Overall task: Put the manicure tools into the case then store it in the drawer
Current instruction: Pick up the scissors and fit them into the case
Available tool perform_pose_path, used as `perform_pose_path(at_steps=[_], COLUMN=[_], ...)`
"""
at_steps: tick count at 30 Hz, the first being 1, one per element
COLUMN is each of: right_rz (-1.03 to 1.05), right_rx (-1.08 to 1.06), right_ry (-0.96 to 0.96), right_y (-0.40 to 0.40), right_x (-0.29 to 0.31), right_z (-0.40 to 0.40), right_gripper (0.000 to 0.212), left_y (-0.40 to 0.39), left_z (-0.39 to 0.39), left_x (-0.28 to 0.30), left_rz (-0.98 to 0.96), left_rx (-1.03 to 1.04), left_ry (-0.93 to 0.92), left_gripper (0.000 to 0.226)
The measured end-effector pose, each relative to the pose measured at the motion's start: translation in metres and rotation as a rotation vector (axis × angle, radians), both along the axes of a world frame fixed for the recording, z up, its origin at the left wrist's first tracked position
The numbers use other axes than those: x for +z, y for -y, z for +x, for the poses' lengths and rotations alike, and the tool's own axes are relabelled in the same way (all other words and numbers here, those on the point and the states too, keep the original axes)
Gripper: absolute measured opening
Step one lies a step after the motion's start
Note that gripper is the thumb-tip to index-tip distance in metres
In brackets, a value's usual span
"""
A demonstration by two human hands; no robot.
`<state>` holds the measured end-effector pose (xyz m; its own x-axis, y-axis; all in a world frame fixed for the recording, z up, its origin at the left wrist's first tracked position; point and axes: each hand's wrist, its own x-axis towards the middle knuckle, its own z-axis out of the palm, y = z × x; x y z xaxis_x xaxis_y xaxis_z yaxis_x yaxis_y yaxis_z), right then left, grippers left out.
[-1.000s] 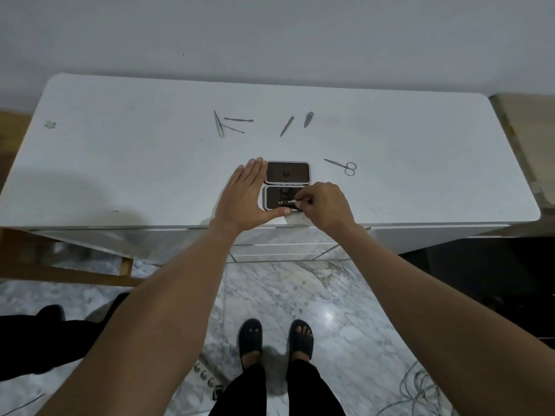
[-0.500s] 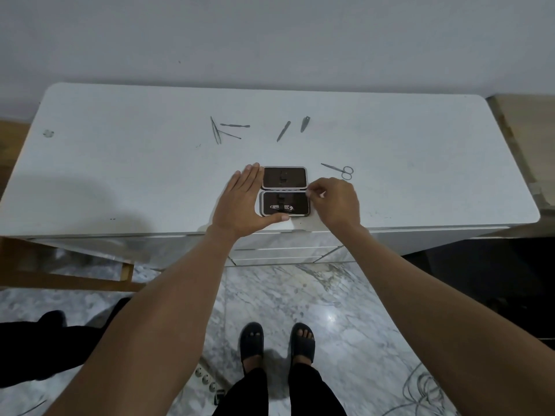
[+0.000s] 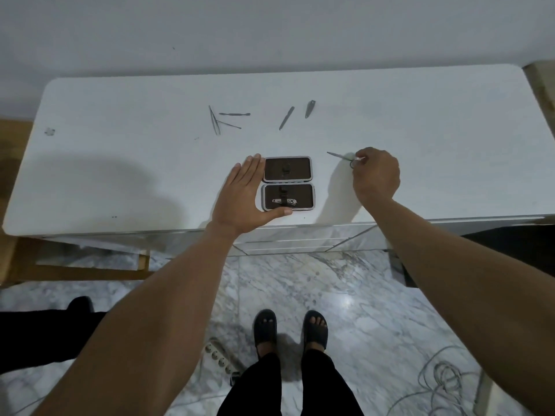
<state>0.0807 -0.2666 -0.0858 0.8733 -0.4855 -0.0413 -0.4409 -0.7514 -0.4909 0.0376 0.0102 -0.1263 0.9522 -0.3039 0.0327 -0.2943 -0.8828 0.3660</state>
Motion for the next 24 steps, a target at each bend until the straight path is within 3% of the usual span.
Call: perform_pose_path(at_steps=[12, 18, 24], right_rz=[-0.307, -0.226, -0.292], right_rx=[0.164, 0.291, 0.518], right_ry=[-0.14, 0.008, 0.062], right_y=[-0.009, -0.011, -0.029], right_x=[-0.002, 0.015, 0.025], right_z=[0.002, -0.007, -0.031], right_gripper=[0.017, 0.015, 0.013], left_y=[0.001, 0.001, 0.0], left_z=[0.0, 0.001, 0.0], left_x=[0.0, 0.001, 0.002], left_rz=[-0.002, 0.0, 0.005], left_rx=[0.004, 0.0, -0.003], left_ry=[0.023, 0.005, 0.002], left_gripper=[0.129, 0.13, 0.131])
